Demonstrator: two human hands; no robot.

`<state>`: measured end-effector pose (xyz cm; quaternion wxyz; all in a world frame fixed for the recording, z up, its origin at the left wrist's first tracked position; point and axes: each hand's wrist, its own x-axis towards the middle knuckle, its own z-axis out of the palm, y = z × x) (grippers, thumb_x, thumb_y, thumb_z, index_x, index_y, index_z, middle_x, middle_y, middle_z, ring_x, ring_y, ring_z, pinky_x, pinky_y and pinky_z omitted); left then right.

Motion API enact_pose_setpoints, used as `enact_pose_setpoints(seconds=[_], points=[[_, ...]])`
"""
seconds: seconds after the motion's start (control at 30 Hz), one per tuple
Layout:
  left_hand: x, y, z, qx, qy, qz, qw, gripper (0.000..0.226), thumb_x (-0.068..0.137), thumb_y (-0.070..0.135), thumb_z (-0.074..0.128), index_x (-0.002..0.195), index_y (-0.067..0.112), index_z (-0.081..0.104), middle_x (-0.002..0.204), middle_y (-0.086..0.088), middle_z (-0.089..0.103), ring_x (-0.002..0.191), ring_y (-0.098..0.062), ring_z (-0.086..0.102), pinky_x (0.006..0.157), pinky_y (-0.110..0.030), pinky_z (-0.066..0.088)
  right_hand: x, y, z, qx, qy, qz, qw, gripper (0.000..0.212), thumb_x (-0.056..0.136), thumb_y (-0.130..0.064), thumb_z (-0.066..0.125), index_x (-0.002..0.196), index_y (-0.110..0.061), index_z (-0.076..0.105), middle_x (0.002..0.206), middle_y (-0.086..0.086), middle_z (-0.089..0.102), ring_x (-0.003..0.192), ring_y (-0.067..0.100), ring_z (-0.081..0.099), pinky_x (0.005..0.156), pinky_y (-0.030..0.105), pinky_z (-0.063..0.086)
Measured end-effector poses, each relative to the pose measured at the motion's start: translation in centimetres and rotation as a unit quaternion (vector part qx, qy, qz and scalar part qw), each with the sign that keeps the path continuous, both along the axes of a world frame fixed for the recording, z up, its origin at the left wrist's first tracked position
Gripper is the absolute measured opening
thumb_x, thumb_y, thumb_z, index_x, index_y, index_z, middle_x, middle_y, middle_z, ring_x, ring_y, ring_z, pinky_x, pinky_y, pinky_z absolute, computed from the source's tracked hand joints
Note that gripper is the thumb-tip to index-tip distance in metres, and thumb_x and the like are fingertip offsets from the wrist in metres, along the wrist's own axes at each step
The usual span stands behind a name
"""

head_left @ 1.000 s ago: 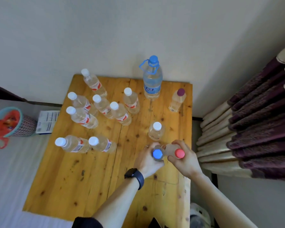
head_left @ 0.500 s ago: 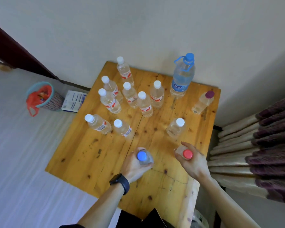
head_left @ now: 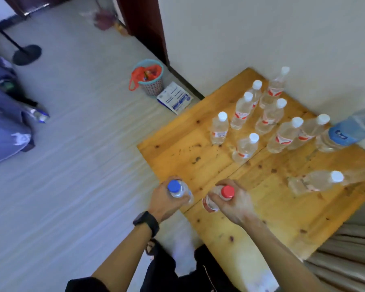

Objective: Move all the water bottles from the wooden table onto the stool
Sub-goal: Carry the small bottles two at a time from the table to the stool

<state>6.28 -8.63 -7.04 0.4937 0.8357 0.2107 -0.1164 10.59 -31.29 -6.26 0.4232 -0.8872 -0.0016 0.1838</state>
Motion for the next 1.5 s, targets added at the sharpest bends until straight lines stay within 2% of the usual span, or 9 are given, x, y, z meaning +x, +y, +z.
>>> enact_pose_setpoints(seconds=[0.13,0.4,0.53,0.67,0.97,1.07,1.2,1.33,1.5], points=[[-3.2,7.1,0.4,0.001,-0.028,0.086,0.996,0.044,0.069,0.031,0.086,0.105,0.033,0.059,0.101,0.006,0.066,0.089,-0.009,0.064,0.077,-0.031,0.053,-0.5,7.9,2.2,0.034,0.012,0.034,0.999,0.022,0.073,-0.026,0.079,0.090,-0.030,0.065,0.096,-0.017,0.069,0.084,-0.006,0.061,0.064,0.005,0.041],[-14.9,25.7,2.3,-0.026,-0.084,0.248,0.965,0.042,0.071,0.025,0.085,0.101,0.028,0.057,0.099,0.004,0.063,0.090,-0.010,0.063,0.078,-0.028,0.053,-4.8,28.4,5.1,0.045,-0.013,0.172,0.984,0.019,0.075,-0.015,0.078,0.086,-0.027,0.068,0.083,-0.011,0.071,0.076,-0.001,0.063,0.062,0.010,0.045],[-22.9,34.5,3.4,-0.005,-0.079,0.342,0.936,0.042,0.076,0.021,0.084,0.107,0.021,0.056,0.091,0.012,0.065,0.081,0.001,0.064,0.070,-0.019,0.053,-8.0,39.9,5.7,0.069,-0.026,0.261,0.962,0.017,0.077,-0.009,0.078,0.084,-0.023,0.071,0.087,-0.011,0.072,0.077,-0.007,0.064,0.069,0.011,0.048],[-31.0,40.4,3.9,0.021,-0.074,0.443,0.893,0.043,0.076,0.024,0.085,0.108,0.022,0.056,0.096,0.006,0.064,0.087,-0.008,0.064,0.071,-0.022,0.053,-11.7,50.8,6.1,0.083,-0.019,0.372,0.924,0.018,0.074,-0.007,0.079,0.082,-0.023,0.073,0.089,-0.012,0.074,0.079,-0.007,0.064,0.069,0.003,0.043],[-44.7,49.3,5.3,0.063,0.004,0.653,0.755,0.036,0.071,0.033,0.083,0.101,0.037,0.063,0.096,0.011,0.067,0.088,-0.013,0.063,0.067,-0.013,0.043,-22.3,73.6,6.2,0.109,0.010,0.606,0.788,0.018,0.071,-0.012,0.082,0.079,-0.026,0.073,0.087,-0.011,0.074,0.081,0.001,0.067,0.072,0.012,0.048],[-48.2,51.6,6.6,0.067,0.022,0.727,0.683,0.035,0.070,0.037,0.082,0.099,0.039,0.062,0.095,0.013,0.068,0.088,-0.012,0.064,0.066,-0.014,0.042,-26.5,80.8,6.9,0.111,0.016,0.668,0.735,0.017,0.069,-0.014,0.082,0.077,-0.025,0.072,0.084,-0.011,0.073,0.080,0.004,0.067,0.073,0.018,0.050],[-52.4,54.2,8.1,0.071,0.013,0.807,0.587,0.034,0.070,0.040,0.081,0.099,0.037,0.062,0.094,0.013,0.069,0.088,-0.010,0.065,0.067,-0.017,0.046,-32.6,89.6,8.5,0.125,0.025,0.738,0.663,0.016,0.071,-0.015,0.082,0.076,-0.026,0.072,0.083,-0.014,0.073,0.077,-0.001,0.065,0.066,0.009,0.045],[-57.0,56.5,9.0,0.088,0.010,0.858,0.506,0.032,0.071,0.040,0.082,0.097,0.036,0.063,0.092,0.017,0.068,0.086,-0.005,0.064,0.065,-0.013,0.043,-39.1,95.9,9.5,0.130,0.034,0.775,0.617,0.014,0.072,-0.017,0.081,0.077,-0.025,0.072,0.083,-0.014,0.073,0.076,-0.004,0.064,0.063,0.005,0.043],[-65.1,61.7,8.9,0.124,0.016,0.885,0.449,0.030,0.071,0.041,0.084,0.094,0.035,0.065,0.092,0.018,0.068,0.087,-0.007,0.066,0.074,-0.022,0.051,-47.6,103.7,9.6,0.130,0.051,0.794,0.591,0.012,0.073,-0.017,0.081,0.078,-0.024,0.074,0.080,-0.017,0.072,0.073,-0.007,0.061,0.060,0.004,0.042]])
